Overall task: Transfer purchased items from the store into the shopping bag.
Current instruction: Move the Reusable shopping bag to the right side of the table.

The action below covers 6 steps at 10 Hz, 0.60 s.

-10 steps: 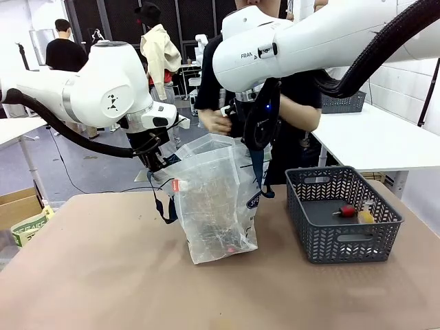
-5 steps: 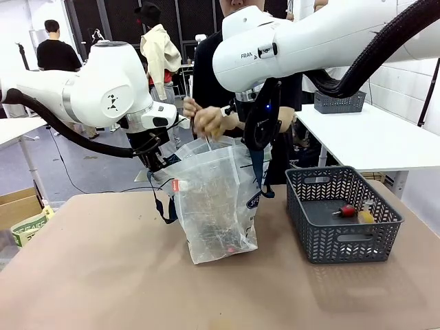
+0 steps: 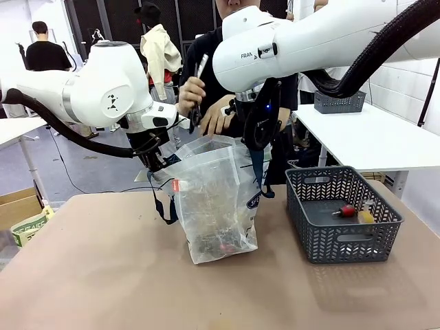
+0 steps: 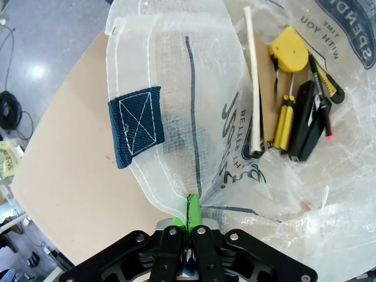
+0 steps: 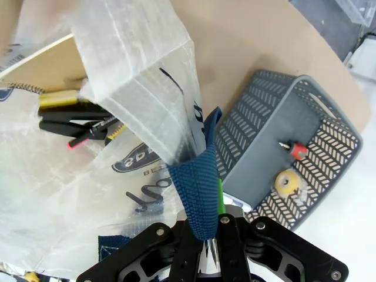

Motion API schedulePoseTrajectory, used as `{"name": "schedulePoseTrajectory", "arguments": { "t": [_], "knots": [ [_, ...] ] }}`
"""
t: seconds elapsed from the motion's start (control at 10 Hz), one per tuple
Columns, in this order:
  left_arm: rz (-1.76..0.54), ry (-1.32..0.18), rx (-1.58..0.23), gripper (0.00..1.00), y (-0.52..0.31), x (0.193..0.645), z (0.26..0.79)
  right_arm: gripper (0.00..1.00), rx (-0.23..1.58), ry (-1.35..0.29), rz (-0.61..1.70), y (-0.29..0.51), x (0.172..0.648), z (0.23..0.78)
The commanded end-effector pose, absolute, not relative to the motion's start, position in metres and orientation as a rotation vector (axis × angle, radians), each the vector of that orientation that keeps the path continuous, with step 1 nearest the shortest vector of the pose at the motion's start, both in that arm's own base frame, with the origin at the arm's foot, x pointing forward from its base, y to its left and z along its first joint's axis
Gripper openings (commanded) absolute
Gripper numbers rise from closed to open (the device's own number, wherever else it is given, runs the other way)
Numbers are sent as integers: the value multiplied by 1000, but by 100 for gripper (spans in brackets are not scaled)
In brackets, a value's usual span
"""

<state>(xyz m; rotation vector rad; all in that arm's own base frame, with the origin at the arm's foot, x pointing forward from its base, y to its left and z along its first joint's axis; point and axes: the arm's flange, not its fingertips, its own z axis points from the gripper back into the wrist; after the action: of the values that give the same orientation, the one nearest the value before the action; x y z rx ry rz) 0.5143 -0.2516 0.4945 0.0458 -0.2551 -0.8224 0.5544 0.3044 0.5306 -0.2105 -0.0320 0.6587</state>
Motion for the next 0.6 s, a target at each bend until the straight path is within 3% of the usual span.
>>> {"name": "schedulePoseTrajectory", "arguments": {
  "t": [0.0,0.5],
  "knots": [
    [-819,-254,47,0,-251,514,494,0,-212,-31,655,303,555,529],
    [-819,-254,47,0,-251,514,494,0,-212,-31,655,303,555,529]
  ]
}}
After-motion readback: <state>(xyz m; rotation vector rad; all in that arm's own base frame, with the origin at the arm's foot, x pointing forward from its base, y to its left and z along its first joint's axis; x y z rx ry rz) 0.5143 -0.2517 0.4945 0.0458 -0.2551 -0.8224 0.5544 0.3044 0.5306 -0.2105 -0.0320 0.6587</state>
